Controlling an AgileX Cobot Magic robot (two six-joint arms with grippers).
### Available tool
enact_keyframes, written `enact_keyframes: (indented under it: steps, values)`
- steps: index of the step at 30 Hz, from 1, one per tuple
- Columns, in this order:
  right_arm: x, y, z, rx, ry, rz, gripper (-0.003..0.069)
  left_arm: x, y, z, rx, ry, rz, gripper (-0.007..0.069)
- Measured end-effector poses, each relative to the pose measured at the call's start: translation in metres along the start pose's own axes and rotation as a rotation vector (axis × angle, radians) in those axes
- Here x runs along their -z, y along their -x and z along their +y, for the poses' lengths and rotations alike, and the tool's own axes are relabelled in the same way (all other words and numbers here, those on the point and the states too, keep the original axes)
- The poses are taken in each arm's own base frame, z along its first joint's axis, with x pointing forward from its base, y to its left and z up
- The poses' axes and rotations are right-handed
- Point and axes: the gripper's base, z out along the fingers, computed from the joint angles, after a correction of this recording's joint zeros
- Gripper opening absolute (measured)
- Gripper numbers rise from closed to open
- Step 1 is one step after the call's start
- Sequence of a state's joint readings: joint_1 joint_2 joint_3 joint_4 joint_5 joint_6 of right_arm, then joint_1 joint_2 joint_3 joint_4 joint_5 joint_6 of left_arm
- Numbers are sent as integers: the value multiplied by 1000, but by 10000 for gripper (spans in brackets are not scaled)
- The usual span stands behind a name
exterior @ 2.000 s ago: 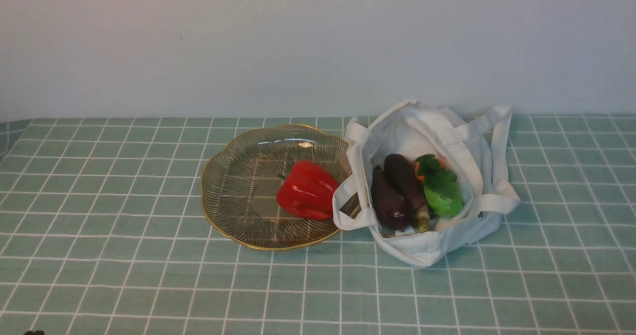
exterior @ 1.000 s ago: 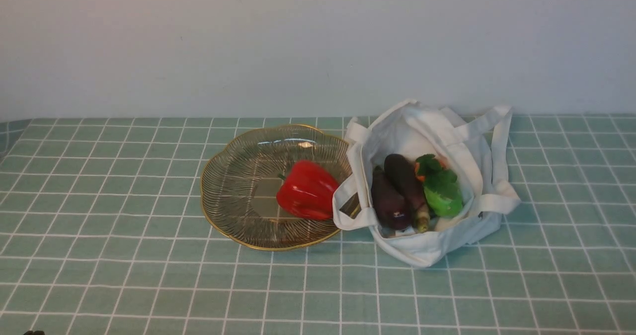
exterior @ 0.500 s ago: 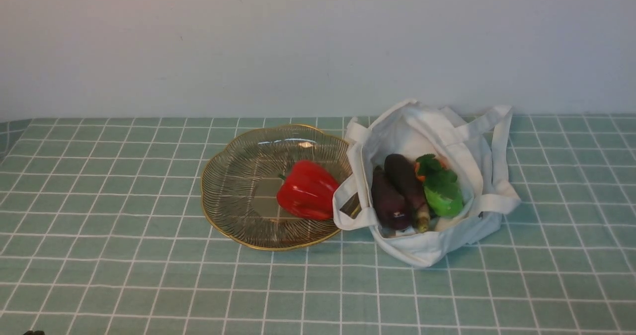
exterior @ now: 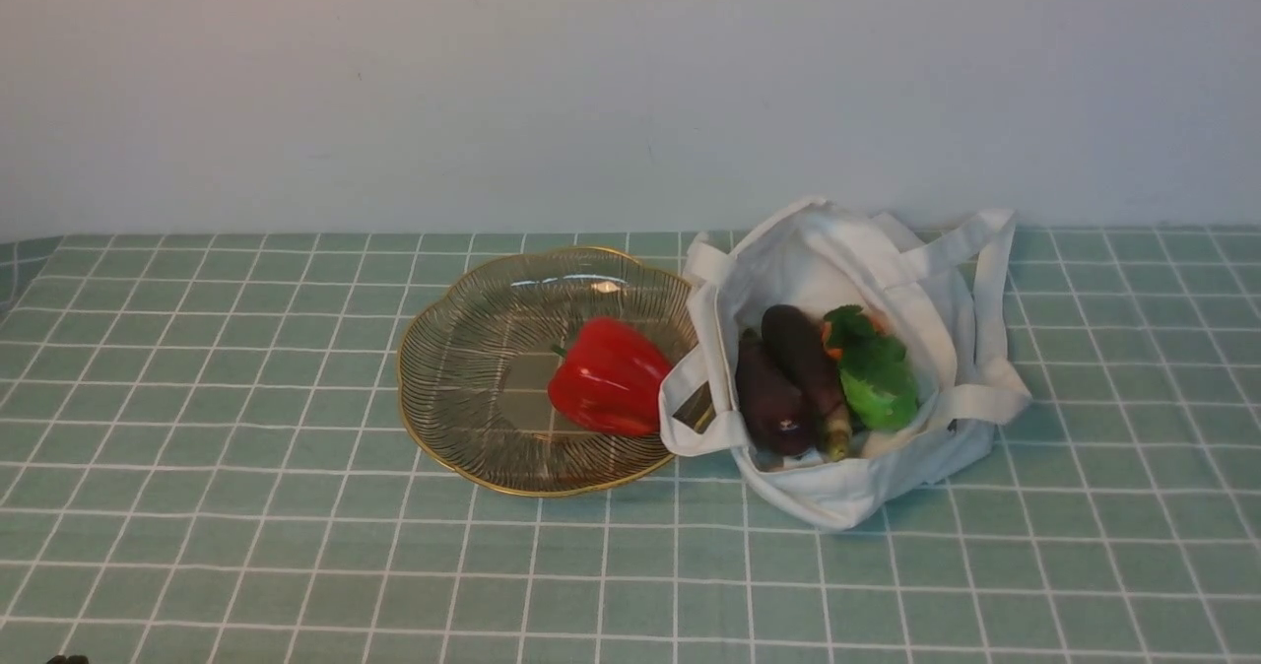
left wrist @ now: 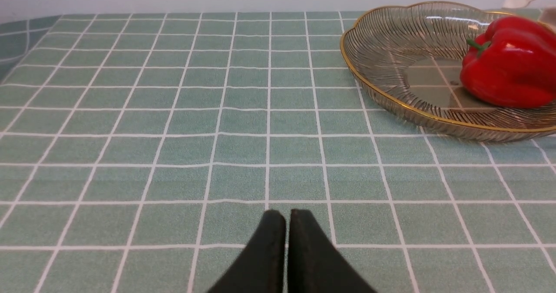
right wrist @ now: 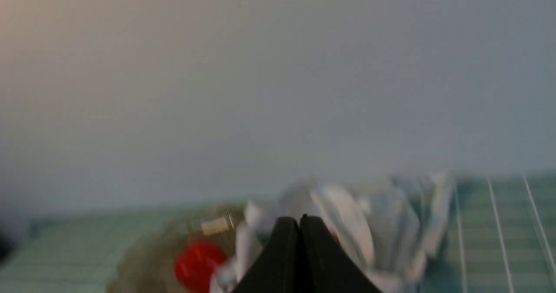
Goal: Take vegetables from cloth bag on blue coffee tablecloth place on plate.
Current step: 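Reach into the cloth bag and grasp a vegetable inside it with the right gripper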
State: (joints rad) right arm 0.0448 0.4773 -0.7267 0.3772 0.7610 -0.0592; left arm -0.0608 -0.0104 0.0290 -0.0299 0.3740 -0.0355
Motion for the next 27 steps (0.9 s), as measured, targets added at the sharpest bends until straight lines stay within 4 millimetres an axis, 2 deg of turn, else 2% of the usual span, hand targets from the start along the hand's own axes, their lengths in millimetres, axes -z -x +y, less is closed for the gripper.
enact_keyframes:
  steps: [2, 5, 6, 8, 10, 14, 18, 22, 24, 27]
  values:
    - [-29, -7, -7, 4, -38, 245, -15, 0, 0, 0, 0, 0, 0, -4]
    - [-79, -31, -20, -5, -41, 638, -15, 0, 0, 0, 0, 0, 0, -4]
    - [-82, -33, -21, -5, -37, 660, -15, 0, 0, 0, 0, 0, 0, -4]
    - [-108, -47, -22, -12, 57, 849, -15, 0, 0, 0, 0, 0, 0, -4]
    - [-130, -52, -18, -27, 169, 943, -15, 0, 0, 0, 0, 0, 0, -4]
    - [-159, -39, 1, -9, 270, 961, -14, 0, 0, 0, 0, 0, 0, -4]
    - [-181, -9, 24, 90, 251, 902, -10, 0, 0, 0, 0, 0, 0, -4]
    - [-211, 20, 52, 232, 113, 853, 20, 0, 0, 0, 0, 0, 0, -4]
    - [-221, 21, 58, 248, 62, 850, 33, 0, 0, 0, 0, 0, 0, -4]
    - [-249, 21, 69, 292, -52, 830, 104, 0, 0, 0, 0, 0, 0, -4]
